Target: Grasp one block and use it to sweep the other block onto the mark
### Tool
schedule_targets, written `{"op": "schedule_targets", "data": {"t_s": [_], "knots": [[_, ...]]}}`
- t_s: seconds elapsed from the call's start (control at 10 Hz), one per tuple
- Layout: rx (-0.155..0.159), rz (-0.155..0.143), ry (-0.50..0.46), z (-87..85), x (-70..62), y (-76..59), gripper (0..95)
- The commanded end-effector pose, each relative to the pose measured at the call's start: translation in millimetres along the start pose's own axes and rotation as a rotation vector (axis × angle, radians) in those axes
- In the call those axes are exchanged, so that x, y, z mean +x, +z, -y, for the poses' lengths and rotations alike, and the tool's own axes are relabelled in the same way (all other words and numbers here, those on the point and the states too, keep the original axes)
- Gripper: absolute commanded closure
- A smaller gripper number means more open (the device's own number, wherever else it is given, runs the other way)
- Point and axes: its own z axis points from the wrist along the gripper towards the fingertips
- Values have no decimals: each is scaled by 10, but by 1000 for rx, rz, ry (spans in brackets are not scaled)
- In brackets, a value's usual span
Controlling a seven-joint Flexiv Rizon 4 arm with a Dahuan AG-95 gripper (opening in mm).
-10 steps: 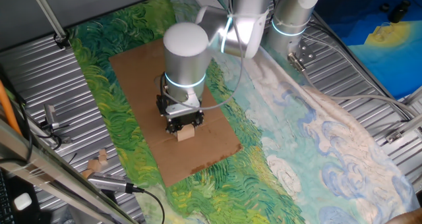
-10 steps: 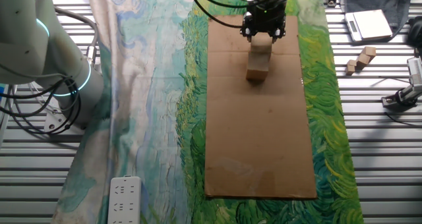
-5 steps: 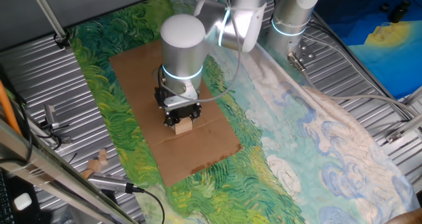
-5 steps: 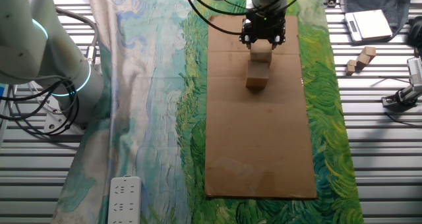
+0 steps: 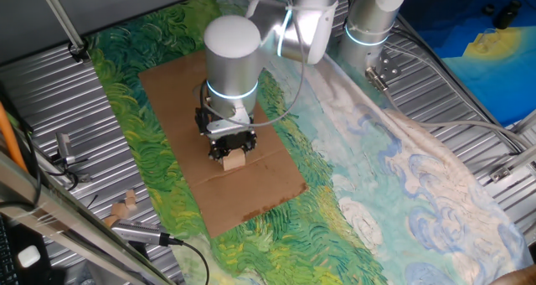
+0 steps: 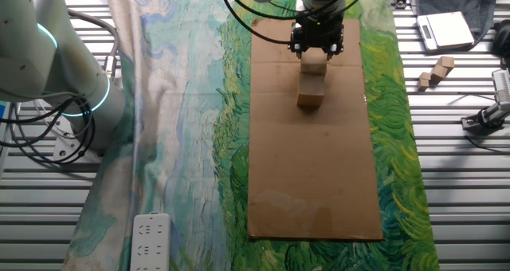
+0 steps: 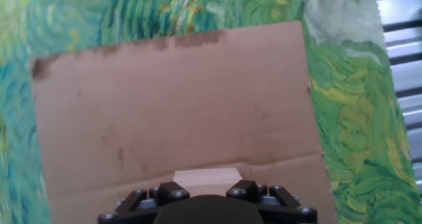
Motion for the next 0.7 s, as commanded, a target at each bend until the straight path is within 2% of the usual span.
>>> {"op": "schedule_targets", "data": {"t_s": [0.1, 0.3, 0.7], "knots": [[8, -12, 43, -42, -218, -3, 950], [11, -12, 60, -76, -328, 3, 950], [13, -16, 88, -117, -454, 21, 950]]}}
